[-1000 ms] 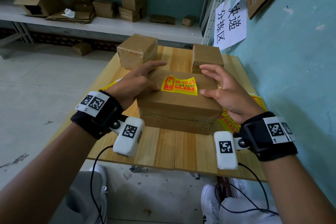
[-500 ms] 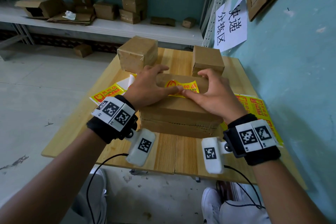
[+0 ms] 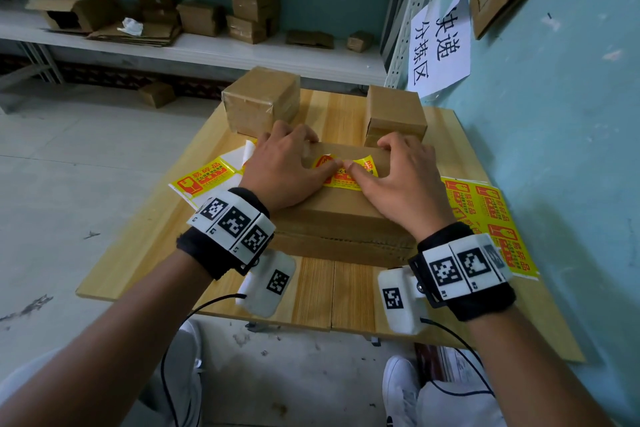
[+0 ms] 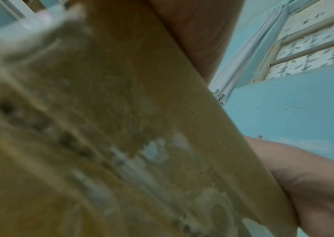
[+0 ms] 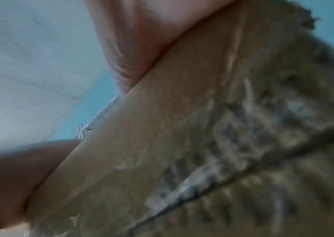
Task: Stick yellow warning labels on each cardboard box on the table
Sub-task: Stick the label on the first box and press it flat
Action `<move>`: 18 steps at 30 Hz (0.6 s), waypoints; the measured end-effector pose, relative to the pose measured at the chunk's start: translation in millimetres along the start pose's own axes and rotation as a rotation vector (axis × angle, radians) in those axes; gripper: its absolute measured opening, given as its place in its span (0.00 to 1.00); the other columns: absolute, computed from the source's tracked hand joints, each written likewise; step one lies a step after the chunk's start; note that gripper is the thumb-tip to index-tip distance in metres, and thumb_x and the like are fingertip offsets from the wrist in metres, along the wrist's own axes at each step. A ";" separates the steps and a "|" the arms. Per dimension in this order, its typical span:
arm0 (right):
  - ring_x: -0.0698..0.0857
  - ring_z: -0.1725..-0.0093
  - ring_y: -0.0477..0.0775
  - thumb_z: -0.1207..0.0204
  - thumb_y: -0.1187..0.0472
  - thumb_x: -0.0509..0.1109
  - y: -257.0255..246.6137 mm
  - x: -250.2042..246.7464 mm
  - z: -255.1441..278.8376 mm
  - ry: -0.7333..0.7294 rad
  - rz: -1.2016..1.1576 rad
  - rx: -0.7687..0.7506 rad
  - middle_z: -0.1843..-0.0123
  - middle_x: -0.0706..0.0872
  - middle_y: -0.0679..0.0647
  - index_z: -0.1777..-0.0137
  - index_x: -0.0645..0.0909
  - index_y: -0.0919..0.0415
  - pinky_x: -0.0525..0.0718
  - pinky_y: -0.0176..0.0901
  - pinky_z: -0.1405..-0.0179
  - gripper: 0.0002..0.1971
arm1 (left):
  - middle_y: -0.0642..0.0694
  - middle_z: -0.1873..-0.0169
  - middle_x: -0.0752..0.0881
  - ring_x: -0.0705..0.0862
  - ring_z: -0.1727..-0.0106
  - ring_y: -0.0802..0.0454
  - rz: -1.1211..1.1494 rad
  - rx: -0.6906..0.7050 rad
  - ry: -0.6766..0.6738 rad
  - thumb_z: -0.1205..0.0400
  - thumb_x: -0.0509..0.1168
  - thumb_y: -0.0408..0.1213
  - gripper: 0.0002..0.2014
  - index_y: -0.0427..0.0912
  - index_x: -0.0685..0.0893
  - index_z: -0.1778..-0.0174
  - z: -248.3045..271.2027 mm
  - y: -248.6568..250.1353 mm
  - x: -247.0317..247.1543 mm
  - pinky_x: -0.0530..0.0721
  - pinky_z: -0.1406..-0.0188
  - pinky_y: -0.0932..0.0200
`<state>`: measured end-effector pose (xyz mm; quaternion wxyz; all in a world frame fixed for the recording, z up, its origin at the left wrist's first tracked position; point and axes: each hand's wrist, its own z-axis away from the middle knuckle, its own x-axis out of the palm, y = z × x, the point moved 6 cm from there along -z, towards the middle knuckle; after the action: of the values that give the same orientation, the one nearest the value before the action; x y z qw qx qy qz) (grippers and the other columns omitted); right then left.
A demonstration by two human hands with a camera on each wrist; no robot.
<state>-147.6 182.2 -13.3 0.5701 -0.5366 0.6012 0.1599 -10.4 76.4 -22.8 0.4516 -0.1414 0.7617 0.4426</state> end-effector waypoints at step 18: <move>0.71 0.32 0.57 0.18 0.43 0.63 -0.7 1.8 0.0 0.019 0.028 -0.006 0.34 0.78 0.55 0.31 0.72 0.58 0.70 0.44 0.48 0.23 | 0.44 0.31 0.74 0.72 0.29 0.42 -0.017 -0.013 -0.008 0.19 0.62 0.58 0.23 0.50 0.77 0.32 1.3 2.9 -1.9 0.70 0.38 0.54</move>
<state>-146.6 181.1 -14.6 0.5605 -0.5313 0.6135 0.1647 -10.3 78.7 -20.0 0.4573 -0.1492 0.7559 0.4441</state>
